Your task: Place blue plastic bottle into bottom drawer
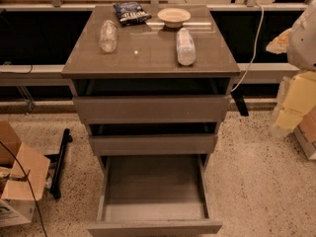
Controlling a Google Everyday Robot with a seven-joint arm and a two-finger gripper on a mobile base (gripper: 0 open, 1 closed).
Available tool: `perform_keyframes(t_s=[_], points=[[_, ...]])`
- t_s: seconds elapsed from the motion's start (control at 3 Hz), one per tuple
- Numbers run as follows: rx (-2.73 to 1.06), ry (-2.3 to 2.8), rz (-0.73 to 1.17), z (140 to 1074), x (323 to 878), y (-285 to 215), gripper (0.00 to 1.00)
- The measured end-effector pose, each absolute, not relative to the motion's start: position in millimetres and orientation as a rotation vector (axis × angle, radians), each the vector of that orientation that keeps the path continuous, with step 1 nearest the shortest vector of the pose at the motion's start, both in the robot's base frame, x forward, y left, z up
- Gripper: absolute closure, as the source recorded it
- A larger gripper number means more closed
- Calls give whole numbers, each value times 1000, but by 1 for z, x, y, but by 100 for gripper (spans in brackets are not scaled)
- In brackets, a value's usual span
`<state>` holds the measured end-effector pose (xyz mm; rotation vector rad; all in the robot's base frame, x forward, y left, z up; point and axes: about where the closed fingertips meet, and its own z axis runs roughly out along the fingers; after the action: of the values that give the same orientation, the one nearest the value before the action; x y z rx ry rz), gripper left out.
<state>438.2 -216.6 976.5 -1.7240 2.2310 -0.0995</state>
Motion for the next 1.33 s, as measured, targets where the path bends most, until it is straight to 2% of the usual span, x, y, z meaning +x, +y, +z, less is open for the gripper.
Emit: perform_keyframes(t_s=[0.67, 1.0, 1.33], points=[[-1685, 2196, -67, 970, 460, -203, 0], [-1589, 2135, 39, 969, 505, -183, 0], [-1479, 2010, 178, 986, 565, -141, 0]])
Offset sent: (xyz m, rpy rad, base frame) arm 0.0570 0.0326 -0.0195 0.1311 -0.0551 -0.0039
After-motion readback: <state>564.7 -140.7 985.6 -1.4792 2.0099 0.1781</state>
